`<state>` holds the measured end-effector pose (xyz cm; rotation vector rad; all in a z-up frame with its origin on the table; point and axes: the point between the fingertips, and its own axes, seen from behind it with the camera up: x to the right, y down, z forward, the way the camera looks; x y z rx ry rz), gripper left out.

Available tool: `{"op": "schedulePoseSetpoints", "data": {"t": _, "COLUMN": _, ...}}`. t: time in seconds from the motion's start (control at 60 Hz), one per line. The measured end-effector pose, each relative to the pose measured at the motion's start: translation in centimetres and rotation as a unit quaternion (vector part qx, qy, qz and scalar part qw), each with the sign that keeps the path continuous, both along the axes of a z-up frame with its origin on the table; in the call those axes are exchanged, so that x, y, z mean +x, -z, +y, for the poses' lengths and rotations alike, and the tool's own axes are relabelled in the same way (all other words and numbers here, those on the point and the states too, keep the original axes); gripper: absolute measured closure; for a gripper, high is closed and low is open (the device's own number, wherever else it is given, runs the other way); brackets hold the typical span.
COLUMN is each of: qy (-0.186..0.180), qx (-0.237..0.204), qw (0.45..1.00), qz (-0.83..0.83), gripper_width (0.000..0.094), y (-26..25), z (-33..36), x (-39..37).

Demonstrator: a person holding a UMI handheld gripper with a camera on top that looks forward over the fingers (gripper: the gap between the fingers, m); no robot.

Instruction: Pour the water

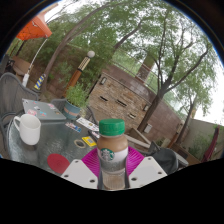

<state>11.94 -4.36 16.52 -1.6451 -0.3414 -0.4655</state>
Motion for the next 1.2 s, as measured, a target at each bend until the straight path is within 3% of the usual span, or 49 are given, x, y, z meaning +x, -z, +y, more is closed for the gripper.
{"op": "schedulePoseSetpoints", "data": {"t": 0.15, "qy": -0.045, "qx": -0.012, "qw": 0.975, "qz": -0.218, "gripper_width": 0.0636, "y": -2.1, "z": 1.9, "x": -8.8}}
{"op": "schedulePoseSetpoints", "data": {"t": 0.217, "qy": -0.046, "qx": -0.020, "qw": 0.938, "qz": -0.343, "gripper_width": 0.0635, "y": -1.3, "z": 3.3, "x": -11.2}}
{"op": "schedulePoseSetpoints", "data": {"t": 0.3, "qy": -0.073, "qx": -0.025, "qw": 0.873, "qz": -0.482, "gripper_width": 0.0637, "y": -0.9, "z": 3.5, "x": -13.7}}
{"op": "schedulePoseSetpoints", "data": {"t": 0.5, "qy": -0.061, "qx": 0.000, "qw": 0.701, "qz": -0.710, "gripper_width": 0.0634, "y": 0.0, "z": 4.8, "x": -16.1}}
{"op": "schedulePoseSetpoints", "data": {"t": 0.667, "qy": -0.063, "qx": 0.016, "qw": 0.645, "qz": -0.762, "gripper_width": 0.0635, "y": -0.6, "z": 4.5, "x": -16.3}}
{"op": "schedulePoseSetpoints", "data": {"t": 0.683, "qy": -0.079, "qx": 0.009, "qw": 0.641, "qz": -0.763, "gripper_width": 0.0634, "y": -1.9, "z": 4.7, "x": -16.4}}
{"op": "schedulePoseSetpoints", "data": {"t": 0.833, "qy": -0.085, "qx": 0.015, "qw": 0.635, "qz": -0.768, "gripper_width": 0.0634, "y": -2.3, "z": 4.3, "x": -16.5}}
{"op": "schedulePoseSetpoints", "data": {"t": 0.883, "qy": -0.071, "qx": 0.027, "qw": 0.636, "qz": -0.768, "gripper_width": 0.0635, "y": -1.1, "z": 3.7, "x": -16.6}}
{"op": "schedulePoseSetpoints", "data": {"t": 0.9, "qy": -0.088, "qx": 0.021, "qw": 0.631, "qz": -0.770, "gripper_width": 0.0633, "y": -2.3, "z": 4.8, "x": -16.8}}
{"op": "schedulePoseSetpoints", "data": {"t": 0.983, "qy": -0.085, "qx": 0.035, "qw": 0.642, "qz": -0.761, "gripper_width": 0.0634, "y": -1.8, "z": 4.3, "x": -17.2}}
{"op": "schedulePoseSetpoints", "data": {"t": 1.05, "qy": -0.105, "qx": 0.040, "qw": 0.668, "qz": -0.736, "gripper_width": 0.0633, "y": -2.8, "z": 2.8, "x": -17.5}}
{"op": "schedulePoseSetpoints", "data": {"t": 1.2, "qy": -0.125, "qx": 0.034, "qw": 0.877, "qz": -0.463, "gripper_width": 0.0632, "y": -3.4, "z": 4.1, "x": -16.7}}
